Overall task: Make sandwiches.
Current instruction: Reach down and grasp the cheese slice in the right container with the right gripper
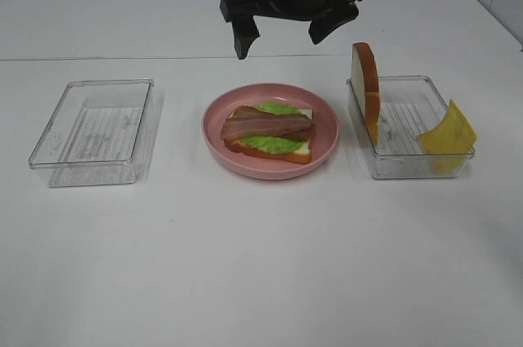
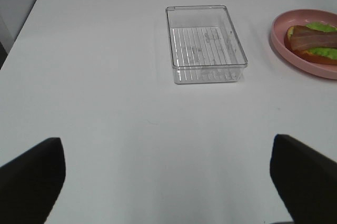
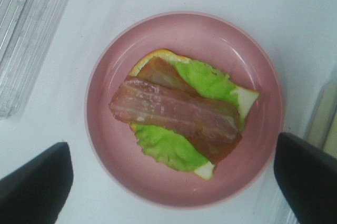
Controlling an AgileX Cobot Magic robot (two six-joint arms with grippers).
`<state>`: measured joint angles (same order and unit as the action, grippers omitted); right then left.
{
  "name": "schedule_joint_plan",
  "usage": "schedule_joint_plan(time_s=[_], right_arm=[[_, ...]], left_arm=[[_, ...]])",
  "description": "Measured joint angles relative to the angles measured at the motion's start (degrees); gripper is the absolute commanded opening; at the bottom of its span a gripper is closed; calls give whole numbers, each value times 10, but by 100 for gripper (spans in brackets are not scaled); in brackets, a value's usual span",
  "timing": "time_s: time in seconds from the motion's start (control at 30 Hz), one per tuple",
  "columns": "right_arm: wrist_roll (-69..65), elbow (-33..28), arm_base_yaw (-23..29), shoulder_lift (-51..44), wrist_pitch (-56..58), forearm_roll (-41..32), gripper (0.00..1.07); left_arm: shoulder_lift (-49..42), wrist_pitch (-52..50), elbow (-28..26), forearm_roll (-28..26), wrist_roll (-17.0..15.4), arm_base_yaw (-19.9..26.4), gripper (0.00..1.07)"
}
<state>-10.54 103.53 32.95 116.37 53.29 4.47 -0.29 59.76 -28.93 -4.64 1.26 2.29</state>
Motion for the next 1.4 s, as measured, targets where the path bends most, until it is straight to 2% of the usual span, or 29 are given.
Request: schedule_joint_plan(time_s=[0.07,0.27,0.33,0.37,0.43,0.47,0.53,0.67,0.83,0.9,0.93,0.97,1.0,1.13,1.4], right_arm=[[-6,12,0,-22,47,0,98],[-13,17,-13,-52,95,-3,98],[-19,17,-54,-70,146,-4,98],[-19,17,-54,-70,146,-4,98],[-18,17,-97,-83,158,-3,98],[-18,17,-97,-83,158,-3,98],[-11,17,-142,-88,159,-10,98],[-2,17,-175,-89,160,-26,98],[19,-19,-221,-89,163,-35,98],[27,-63,-246,-89,160,-36,97],[27,-63,-246,-89,160,-36,97],[30,-96,-262,-89,139,-36,97],[30,-96,-262,-89,139,-36,97],[40,-157,-295,-89,63,-40,96],[42,-175,-305,-85,11,-50,94]], left_arm=[[0,0,0,0,0,0,98],[0,0,0,0,0,0,98],[0,0,0,0,0,0,98],[0,0,0,0,0,0,98],[0,0,0,0,0,0,98],[0,0,0,0,0,0,98],[0,0,0,0,0,0,98],[0,0,0,0,0,0,98],[0,0,0,0,0,0,98],[0,0,0,0,0,0,98],[0,0,0,0,0,0,98],[0,0,0,0,0,0,98],[0,0,0,0,0,0,98],[0,0,0,0,0,0,98],[0,0,0,0,0,0,98]])
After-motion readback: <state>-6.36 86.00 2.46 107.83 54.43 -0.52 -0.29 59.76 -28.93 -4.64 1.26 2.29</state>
